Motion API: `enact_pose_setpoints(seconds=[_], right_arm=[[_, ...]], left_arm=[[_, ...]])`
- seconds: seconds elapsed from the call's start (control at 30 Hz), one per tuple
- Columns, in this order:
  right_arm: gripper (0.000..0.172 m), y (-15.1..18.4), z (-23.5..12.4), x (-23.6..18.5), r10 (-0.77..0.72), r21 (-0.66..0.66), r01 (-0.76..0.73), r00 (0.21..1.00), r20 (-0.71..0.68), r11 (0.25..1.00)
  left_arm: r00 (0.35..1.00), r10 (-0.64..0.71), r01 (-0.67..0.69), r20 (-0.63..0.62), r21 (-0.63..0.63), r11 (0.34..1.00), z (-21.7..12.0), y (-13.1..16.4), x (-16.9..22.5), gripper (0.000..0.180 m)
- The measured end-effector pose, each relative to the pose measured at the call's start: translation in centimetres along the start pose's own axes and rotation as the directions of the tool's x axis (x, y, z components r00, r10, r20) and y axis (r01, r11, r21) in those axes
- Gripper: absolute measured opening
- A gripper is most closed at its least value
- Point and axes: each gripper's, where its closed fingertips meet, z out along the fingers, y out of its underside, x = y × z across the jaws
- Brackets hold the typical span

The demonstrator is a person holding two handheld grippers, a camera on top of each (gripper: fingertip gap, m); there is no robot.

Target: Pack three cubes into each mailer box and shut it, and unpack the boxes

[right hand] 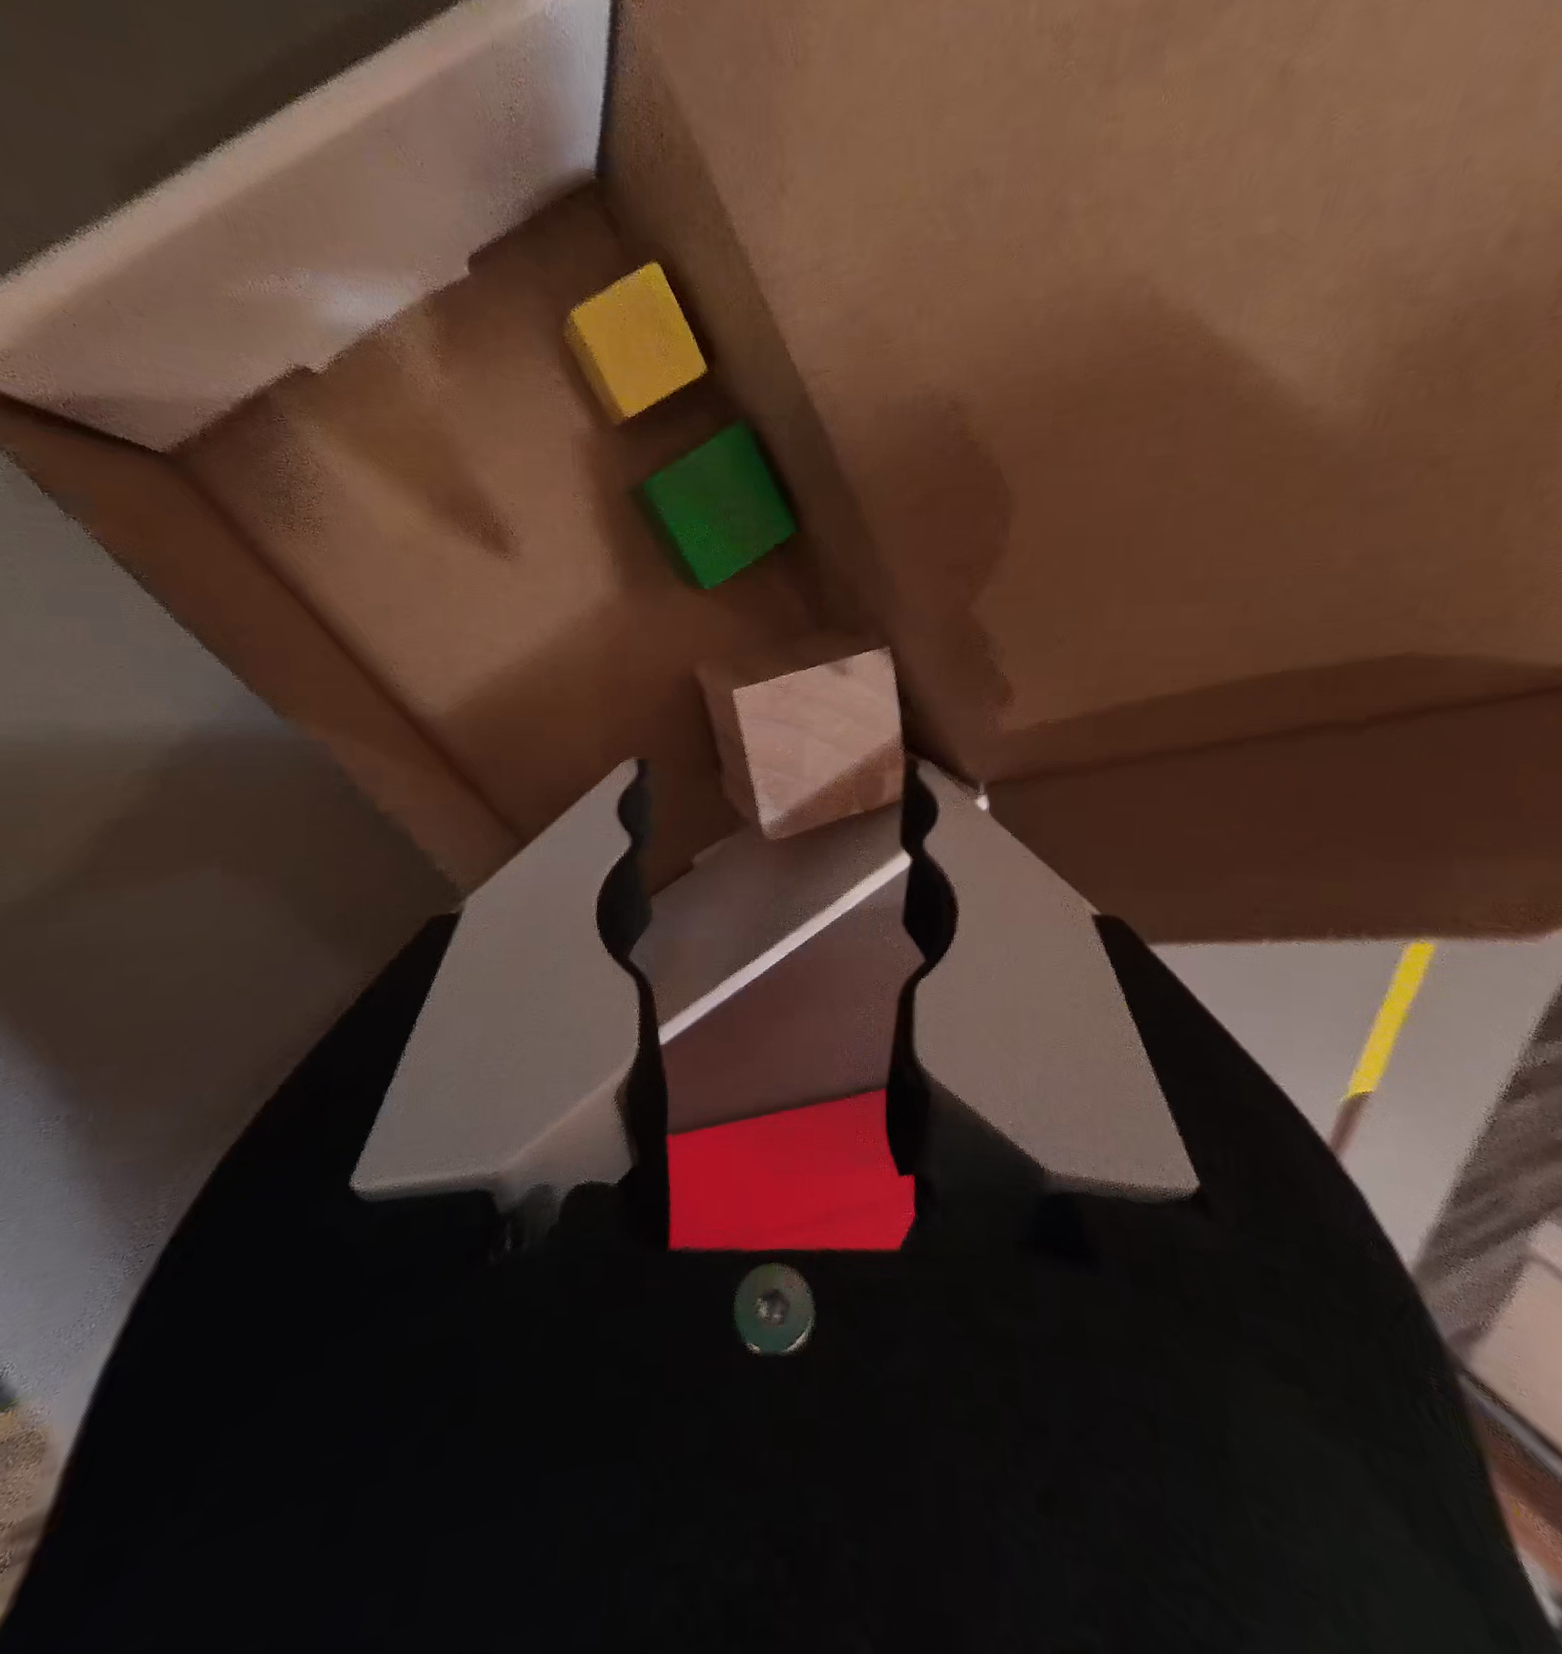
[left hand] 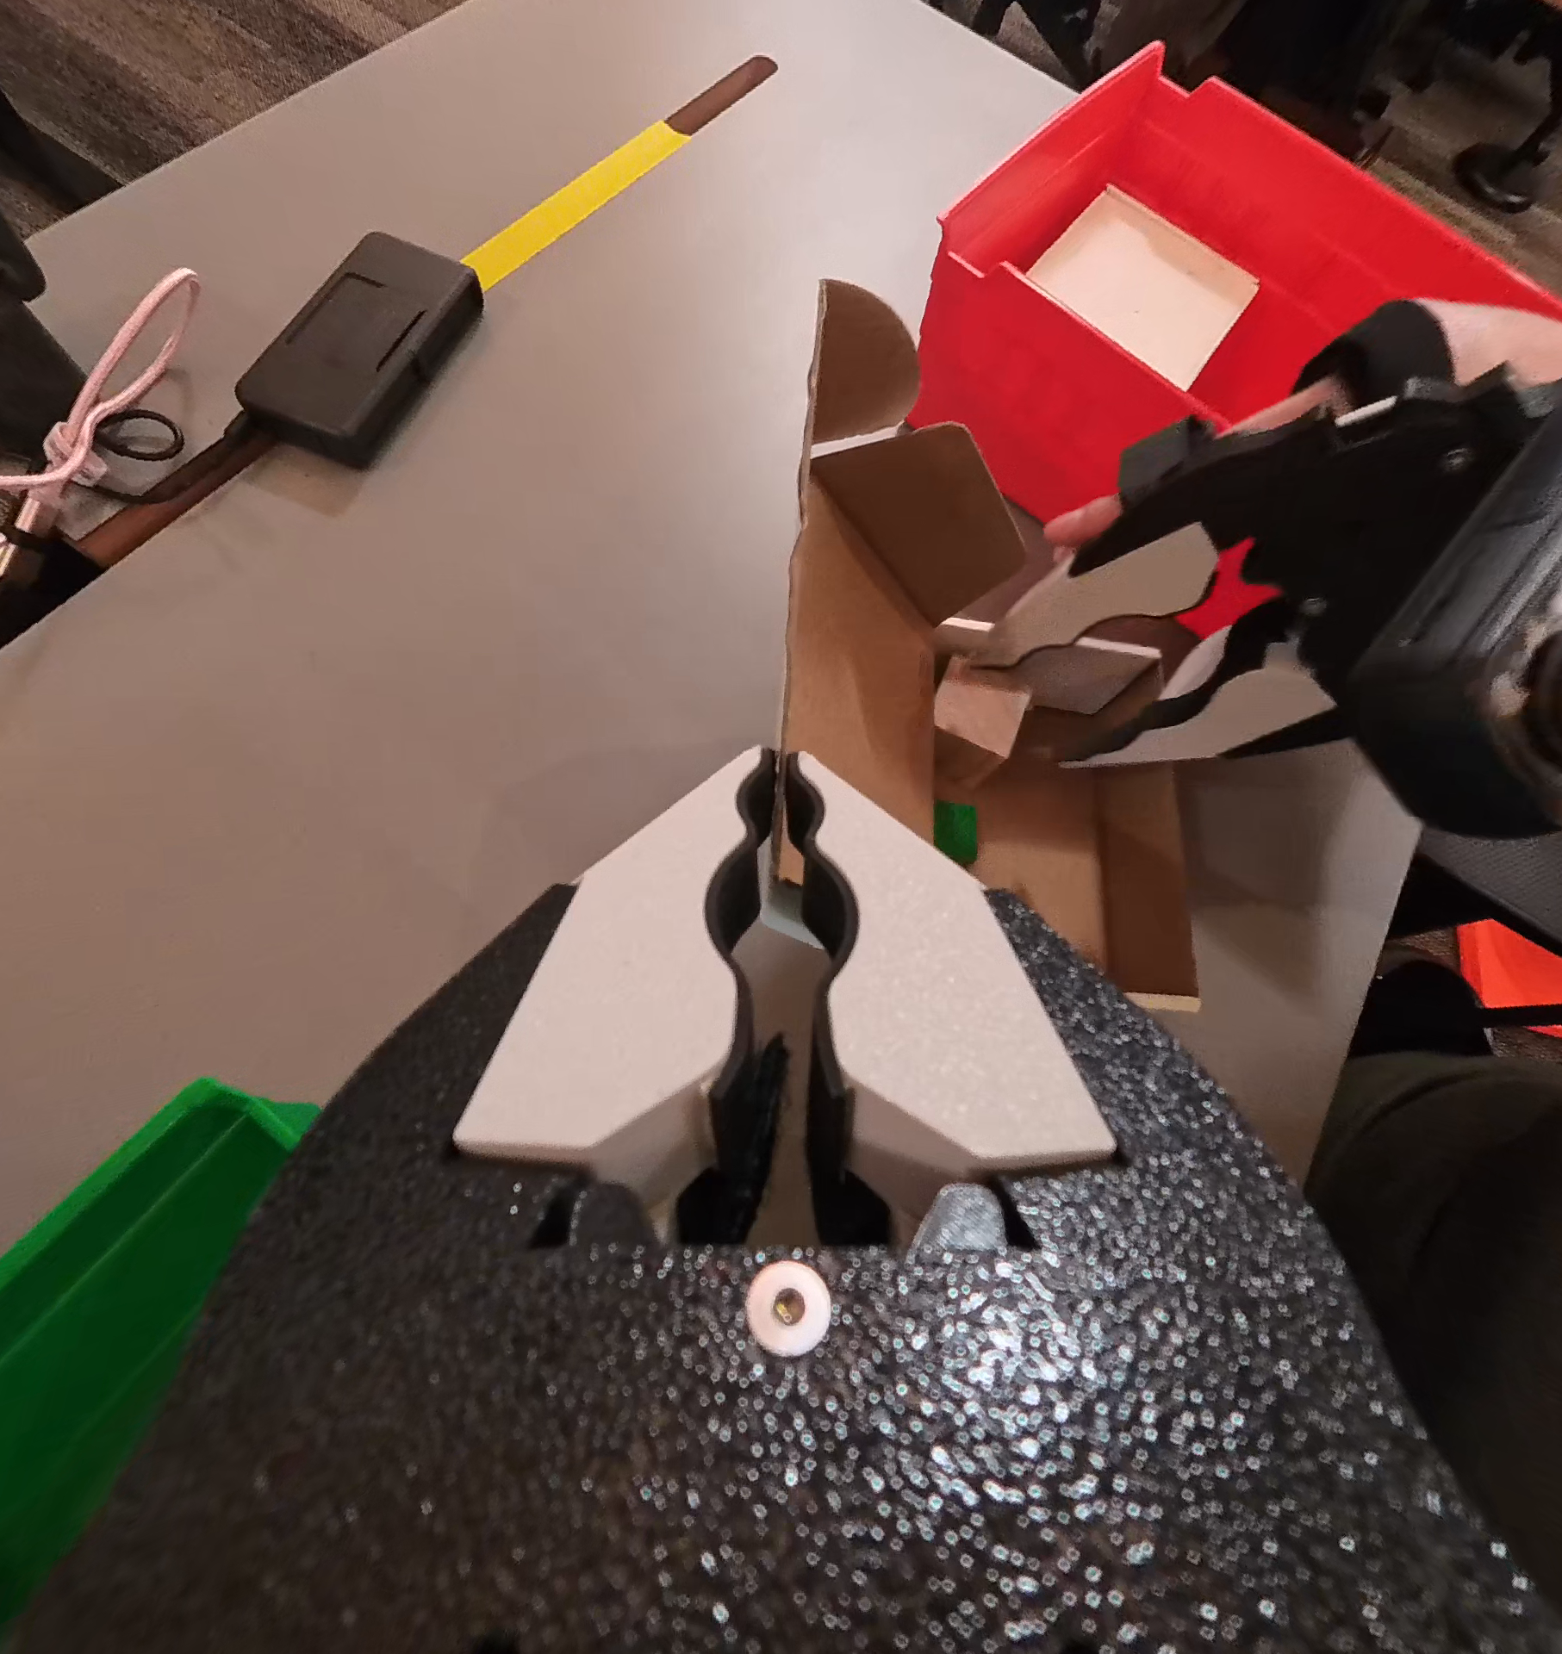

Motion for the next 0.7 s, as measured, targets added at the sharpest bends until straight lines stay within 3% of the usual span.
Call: enact_pose_setpoints(seconds=[0.3, 0.37, 0.47, 0.6, 0.7], right_arm=[[0.057, 0.7, 1.9, -0.2, -0.101, -0.101, 0.112, 0.989, 0.106, 0.989], [0.048, 0.5, 1.3, -1.2, -0.103, -0.09, 0.119, 0.98, 0.169, 0.989], [0.05, -0.3, 1.1, -1.0, -0.104, -0.064, 0.114, 0.984, 0.143, 0.991], [0.058, 0.5, 1.8, -1.2, -0.221, -0.138, 0.238, 0.967, 0.124, 0.961], [0.051, 0.9, 2.4, -1.6, -0.249, -0.174, 0.273, 0.957, 0.146, 0.946]], left_arm=[[1.0, -0.004, 0.004, 0.003, -0.006, 1.0, 0.1, 0.1, -0.1, 0.0], [1.0, -0.001, 0.001, -0.001, -0.004, 1.0, 0.1, 0.0, -0.1, 0.0], [1.0, 0.004, -0.004, 0.0, -0.005, 1.0, 0.1, 0.0, 0.0, 0.0], [1.0, 0.009, -0.009, -0.001, -0.005, 1.0, 0.1, 0.0, 0.1, 0.0], [1.0, 0.009, -0.009, -0.001, -0.007, 1.0, 0.1, 0.0, 0.1, 0.0]])
